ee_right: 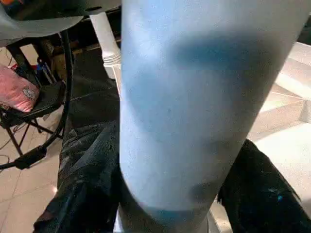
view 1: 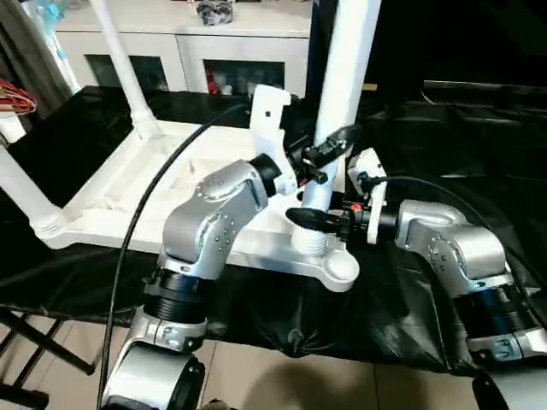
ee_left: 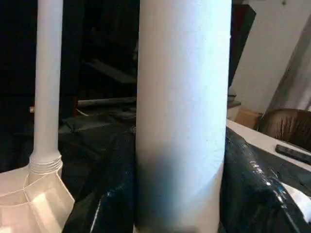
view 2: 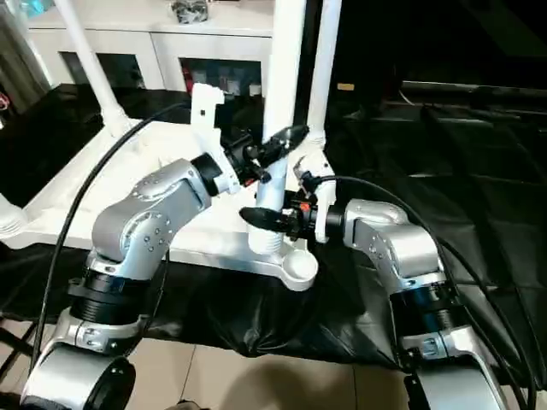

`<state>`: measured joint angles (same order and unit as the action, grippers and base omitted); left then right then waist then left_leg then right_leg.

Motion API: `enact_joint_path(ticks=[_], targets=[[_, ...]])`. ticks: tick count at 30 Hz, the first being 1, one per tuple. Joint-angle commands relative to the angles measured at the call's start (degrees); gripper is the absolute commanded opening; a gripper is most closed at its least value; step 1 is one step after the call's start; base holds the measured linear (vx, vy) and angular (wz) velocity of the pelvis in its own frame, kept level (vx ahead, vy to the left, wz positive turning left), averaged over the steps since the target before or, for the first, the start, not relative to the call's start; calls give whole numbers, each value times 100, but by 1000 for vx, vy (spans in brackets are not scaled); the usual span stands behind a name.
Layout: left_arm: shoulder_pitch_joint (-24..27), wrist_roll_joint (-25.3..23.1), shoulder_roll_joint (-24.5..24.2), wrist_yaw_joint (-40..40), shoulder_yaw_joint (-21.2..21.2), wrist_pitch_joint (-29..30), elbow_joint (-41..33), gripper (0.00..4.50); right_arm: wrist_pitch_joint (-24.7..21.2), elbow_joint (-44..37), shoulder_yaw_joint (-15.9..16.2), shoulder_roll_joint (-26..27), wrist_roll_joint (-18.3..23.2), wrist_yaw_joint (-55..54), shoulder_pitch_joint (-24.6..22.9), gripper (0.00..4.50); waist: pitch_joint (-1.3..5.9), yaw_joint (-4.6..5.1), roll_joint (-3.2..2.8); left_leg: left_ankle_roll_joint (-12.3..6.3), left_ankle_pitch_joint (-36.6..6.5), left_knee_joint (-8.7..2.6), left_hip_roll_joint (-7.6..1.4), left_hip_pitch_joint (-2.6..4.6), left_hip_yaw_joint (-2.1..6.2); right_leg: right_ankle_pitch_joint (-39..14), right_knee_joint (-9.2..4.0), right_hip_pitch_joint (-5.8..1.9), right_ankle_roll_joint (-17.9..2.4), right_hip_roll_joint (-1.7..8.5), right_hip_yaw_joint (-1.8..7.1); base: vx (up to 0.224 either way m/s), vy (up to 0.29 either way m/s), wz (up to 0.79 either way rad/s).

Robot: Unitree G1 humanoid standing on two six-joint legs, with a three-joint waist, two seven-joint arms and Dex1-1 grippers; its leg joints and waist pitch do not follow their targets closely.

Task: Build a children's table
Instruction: Pick table leg

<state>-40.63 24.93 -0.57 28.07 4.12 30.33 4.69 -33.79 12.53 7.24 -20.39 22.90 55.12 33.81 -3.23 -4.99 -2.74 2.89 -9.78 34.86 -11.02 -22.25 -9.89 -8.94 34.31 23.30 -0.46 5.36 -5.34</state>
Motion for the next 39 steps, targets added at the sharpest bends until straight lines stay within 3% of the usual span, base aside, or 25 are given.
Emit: enact_joint_path(ticks=[1, 8, 16, 22, 25, 28, 30, 33, 34, 36, 39], targets=[[26, -33, -17, 76, 45, 0, -132, 185, -41, 52, -13, -3, 7, -9, 124, 273, 451, 9, 94, -239, -1082, -373, -160, 70, 40, -1573, -424, -331, -986, 267, 232, 0, 0, 0], [14, -9, -50, 136, 72, 28, -149, 185, -18, 142, -19, 48, 7, -1, 152, 273, 449, 12, 80, -215, -1139, -377, -163, 73, 44, -1610, -429, -329, -998, 269, 228, 0, 0, 0], [3, -16, -85, 158, 89, 22, -130, 185, -1, 208, -40, 81, -4, 33, 177, 199, 452, 12, 73, -208, -1132, -377, -163, 79, 43, -1531, -420, -330, -1017, 265, 231, 0, 0, 0], [-33, -217, -123, -16, 132, -39, -51, 185, 98, 270, -41, 125, -56, -2, 182, 191, 452, 15, 75, -201, -1152, -380, -165, 77, 45, -1531, -420, -330, -1016, 265, 232, 0, 0, 0], [-75, -133, -142, 47, 130, 132, 26, 255, 189, 242, -61, 187, -69, -50, 163, 191, 453, 14, 78, -187, -1145, -381, -162, 74, 46, -1554, -421, -333, -1011, 268, 229, 0, 0, 0], [-72, -156, -112, 35, 127, 20, 25, 273, 248, 194, -127, 259, -38, -141, 123, 191, 452, 11, 87, -190, -1129, -379, -161, 76, 43, -1555, -418, -331, -1016, 273, 233, 0, 0, 0], [-67, -139, -59, 78, 81, -210, 5, 279, 383, 161, -244, 378, -12, -324, 46, 191, 450, 12, 132, -207, -1108, -380, -164, 68, 38, -1593, -433, -328, -1001, 285, 236, 0, 0, 0], [-72, -64, 34, 38, -96, -450, 9, 279, 514, 187, -405, 526, 10, -592, -10, 191, 447, 14, 98, -195, -1087, -386, -163, 64, 41, -1609, -429, -323, -985, 287, 235, 0, 0, 0], [-72, -86, 37, -129, -348, -690, 98, 279, 770, 357, -625, 734, -71, -1104, -47, 191, 447, 6, 37, -173, -1122, -388, -163, 74, 47, -1626, -430, -319, -976, 283, 233, 0, 0, 0], [-54, -111, -24, -120, -365, -684, 112, 279, 880, 406, -674, 777, -129, -1260, -64, 191, 450, 30, 55, -106, -1198, -403, -161, 82, 51, -1653, -442, -311, -940, 275, 225, 0, 0, 0], [94, -151, -372, 314, -289, -720, 140, 279, 1133, 478, -830, 823, -234, -1639, -145, 191, 455, 31, -27, -48, -1299, -412, -151, 96, 60, -1640, -436, -303, -890, 267, 227, 0, 0, 0]])
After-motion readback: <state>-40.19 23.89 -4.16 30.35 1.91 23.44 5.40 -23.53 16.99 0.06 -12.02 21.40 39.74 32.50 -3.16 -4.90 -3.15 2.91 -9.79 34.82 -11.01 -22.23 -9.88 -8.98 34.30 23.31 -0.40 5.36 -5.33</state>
